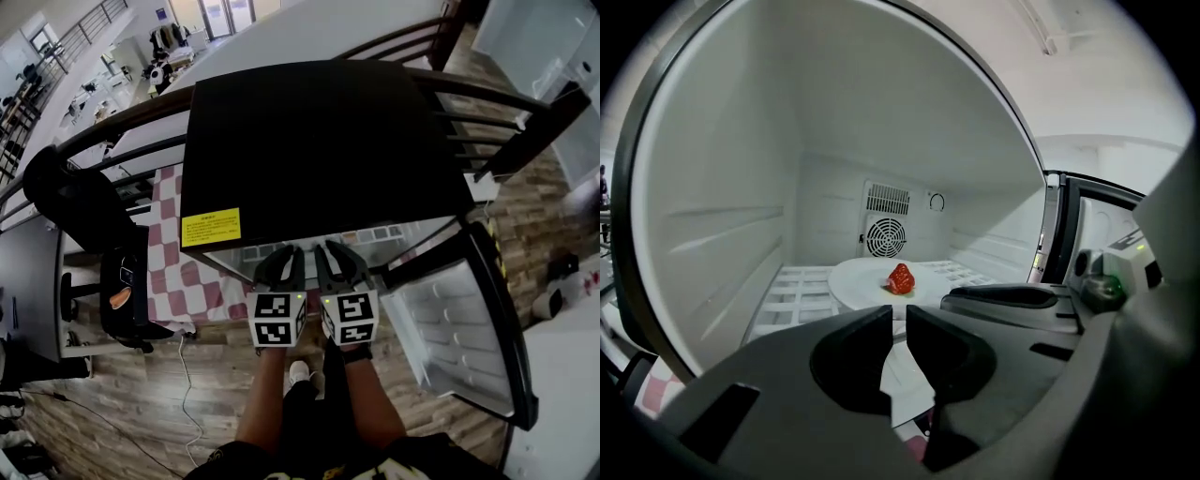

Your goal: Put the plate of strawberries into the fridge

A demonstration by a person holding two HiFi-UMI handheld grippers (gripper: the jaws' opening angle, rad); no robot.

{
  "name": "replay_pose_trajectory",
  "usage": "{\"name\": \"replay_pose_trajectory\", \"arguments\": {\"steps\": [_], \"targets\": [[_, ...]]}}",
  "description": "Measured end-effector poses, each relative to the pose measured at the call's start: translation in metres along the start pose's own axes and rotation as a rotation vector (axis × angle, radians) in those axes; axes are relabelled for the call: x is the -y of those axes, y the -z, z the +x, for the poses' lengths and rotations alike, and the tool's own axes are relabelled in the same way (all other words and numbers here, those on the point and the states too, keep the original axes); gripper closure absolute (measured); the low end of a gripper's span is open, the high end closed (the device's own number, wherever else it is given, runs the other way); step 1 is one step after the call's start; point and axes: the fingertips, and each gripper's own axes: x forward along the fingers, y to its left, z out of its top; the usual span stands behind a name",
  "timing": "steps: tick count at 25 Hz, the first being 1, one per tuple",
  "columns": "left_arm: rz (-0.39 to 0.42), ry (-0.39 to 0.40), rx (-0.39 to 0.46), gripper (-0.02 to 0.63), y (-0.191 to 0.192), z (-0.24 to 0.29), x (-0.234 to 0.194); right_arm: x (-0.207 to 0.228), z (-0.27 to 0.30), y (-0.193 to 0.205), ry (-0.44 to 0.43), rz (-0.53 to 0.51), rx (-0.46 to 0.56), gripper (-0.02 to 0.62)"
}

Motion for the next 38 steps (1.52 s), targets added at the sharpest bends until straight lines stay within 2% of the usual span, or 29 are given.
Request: {"name": "replay_pose_trajectory", "arguments": {"steps": [11, 23, 30, 38], "targets": [[-0.049, -0.015, -0.026, 0.545, -0.001, 0.010, -0.006, 0.003, 0.014, -0.002, -0.016, -0.003, -0.036, 0.518], [-0.046, -0.022, -0.003, 0.545, -0.009, -0.001, -0.005, -0.001, 0.007, -0.011, -0.018, 0.010, -0.015, 0.518], [-0.030, -0.014, 0.074, 0.556, -0.026, -0.032, 0.000, -0.010, -0.019, -0.028, 0.000, 0.023, 0.046, 0.518], [0.069, 0.009, 0.195, 0.568, -0.057, -0.097, 0.023, -0.022, -0.079, -0.070, 0.022, 0.039, 0.158, 0.560]]}}
